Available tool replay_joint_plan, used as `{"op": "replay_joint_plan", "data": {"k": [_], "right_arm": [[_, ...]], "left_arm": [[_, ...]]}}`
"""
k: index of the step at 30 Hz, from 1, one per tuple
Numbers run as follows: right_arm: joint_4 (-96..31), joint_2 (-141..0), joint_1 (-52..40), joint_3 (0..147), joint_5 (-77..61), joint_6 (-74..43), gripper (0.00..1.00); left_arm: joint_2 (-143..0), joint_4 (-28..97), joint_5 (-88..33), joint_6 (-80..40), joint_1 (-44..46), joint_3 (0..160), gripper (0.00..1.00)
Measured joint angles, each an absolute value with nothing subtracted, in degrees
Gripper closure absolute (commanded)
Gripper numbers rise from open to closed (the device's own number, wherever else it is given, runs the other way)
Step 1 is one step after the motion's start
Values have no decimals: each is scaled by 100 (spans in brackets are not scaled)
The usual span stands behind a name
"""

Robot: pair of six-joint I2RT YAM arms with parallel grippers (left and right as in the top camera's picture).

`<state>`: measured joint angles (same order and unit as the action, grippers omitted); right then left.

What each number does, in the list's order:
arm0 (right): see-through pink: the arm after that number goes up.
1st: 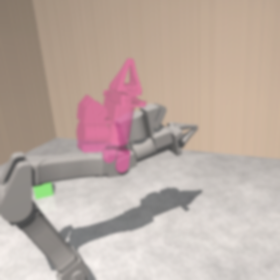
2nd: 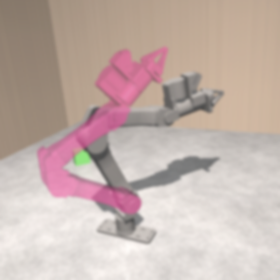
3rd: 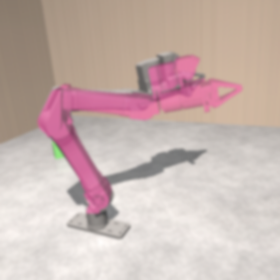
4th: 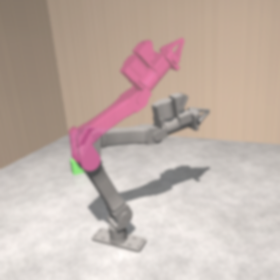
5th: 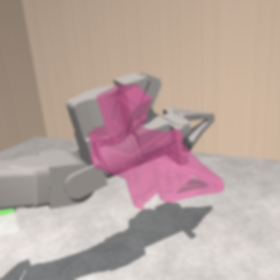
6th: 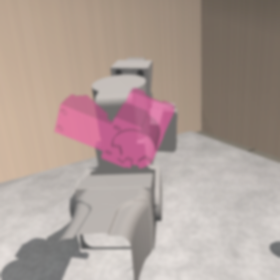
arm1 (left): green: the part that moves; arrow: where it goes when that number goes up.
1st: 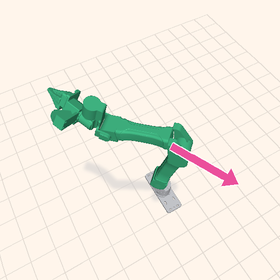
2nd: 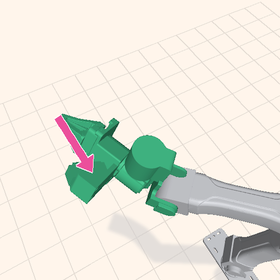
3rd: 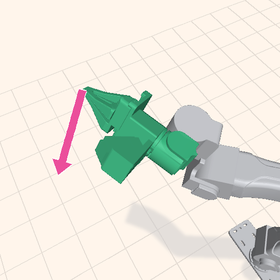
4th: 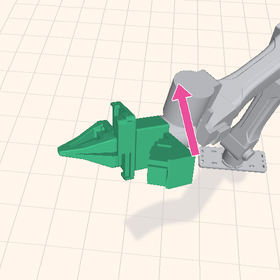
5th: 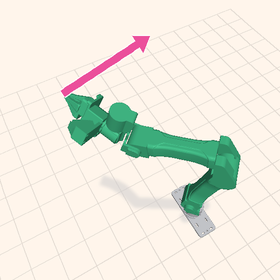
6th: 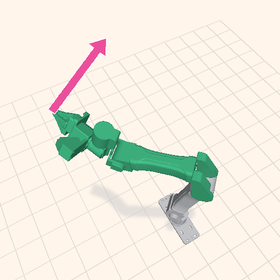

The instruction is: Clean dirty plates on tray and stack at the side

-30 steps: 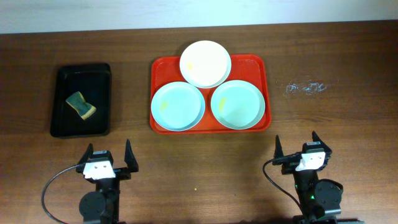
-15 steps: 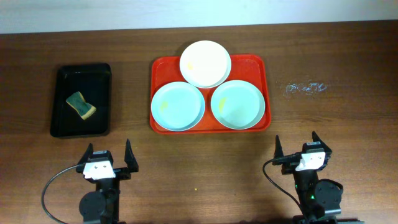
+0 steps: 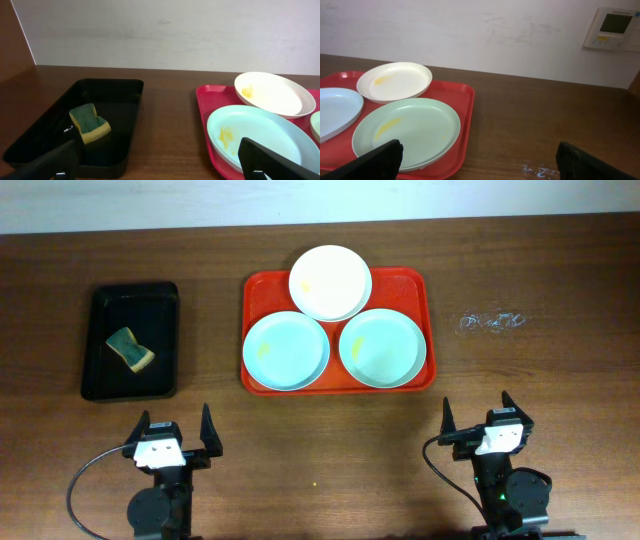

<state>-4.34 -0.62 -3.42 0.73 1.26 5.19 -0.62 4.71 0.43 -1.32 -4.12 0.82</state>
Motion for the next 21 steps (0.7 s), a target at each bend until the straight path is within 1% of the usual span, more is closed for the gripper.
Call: {"op": "replay_joint_plan", "data": {"k": [16, 18, 19, 21], "right_arm": [[-434, -62, -342, 73, 126, 519, 1], [-434, -62, -342, 73, 126, 519, 1], [-434, -62, -342, 73, 126, 517, 1], [-434, -62, -342, 73, 126, 519, 1]], "left_arm": [[-62, 471, 43, -132, -412, 82, 1], [-62, 403, -425, -222, -412, 80, 1], [-62, 290, -917, -290, -412, 75, 1], [-64, -196, -2338, -360, -397, 60, 0]]}}
